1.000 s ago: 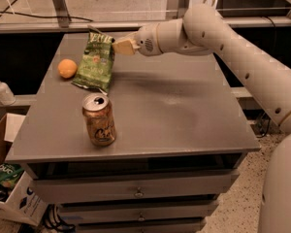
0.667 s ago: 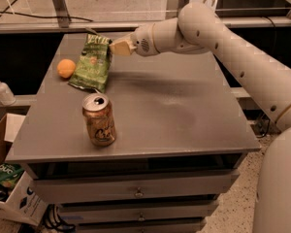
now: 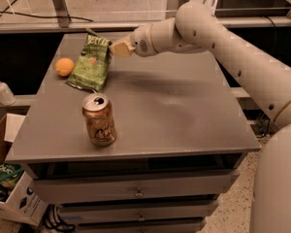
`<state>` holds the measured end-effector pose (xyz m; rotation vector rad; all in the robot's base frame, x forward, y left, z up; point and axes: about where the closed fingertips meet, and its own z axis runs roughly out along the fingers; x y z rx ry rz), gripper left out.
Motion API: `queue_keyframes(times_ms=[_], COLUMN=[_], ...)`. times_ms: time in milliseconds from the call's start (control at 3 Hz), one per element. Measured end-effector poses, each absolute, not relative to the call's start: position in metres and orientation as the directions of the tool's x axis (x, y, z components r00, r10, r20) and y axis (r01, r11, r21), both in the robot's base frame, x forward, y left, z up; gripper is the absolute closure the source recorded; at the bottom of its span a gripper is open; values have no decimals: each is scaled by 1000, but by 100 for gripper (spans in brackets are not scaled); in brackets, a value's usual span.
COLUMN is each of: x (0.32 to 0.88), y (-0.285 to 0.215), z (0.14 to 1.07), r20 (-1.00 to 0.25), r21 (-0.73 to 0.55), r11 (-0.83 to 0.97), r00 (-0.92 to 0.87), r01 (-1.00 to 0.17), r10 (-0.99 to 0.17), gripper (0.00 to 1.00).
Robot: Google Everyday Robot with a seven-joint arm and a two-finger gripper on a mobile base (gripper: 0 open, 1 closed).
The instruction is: Move green jalapeno chip bag near orange
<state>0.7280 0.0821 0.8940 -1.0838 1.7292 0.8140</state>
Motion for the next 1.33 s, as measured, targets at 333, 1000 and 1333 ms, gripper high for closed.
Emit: queue_keyframes(times_ms=[333, 1000, 1333], x=[729, 732, 743], y=[82, 74, 42], z=[892, 892, 895], r20=[-925, -924, -928], r21=[59, 61, 57], r11=[401, 417, 470], r00=[-201, -209, -221], r01=[-914, -907, -881], r10=[-323, -320, -301], gripper=[12, 0, 0])
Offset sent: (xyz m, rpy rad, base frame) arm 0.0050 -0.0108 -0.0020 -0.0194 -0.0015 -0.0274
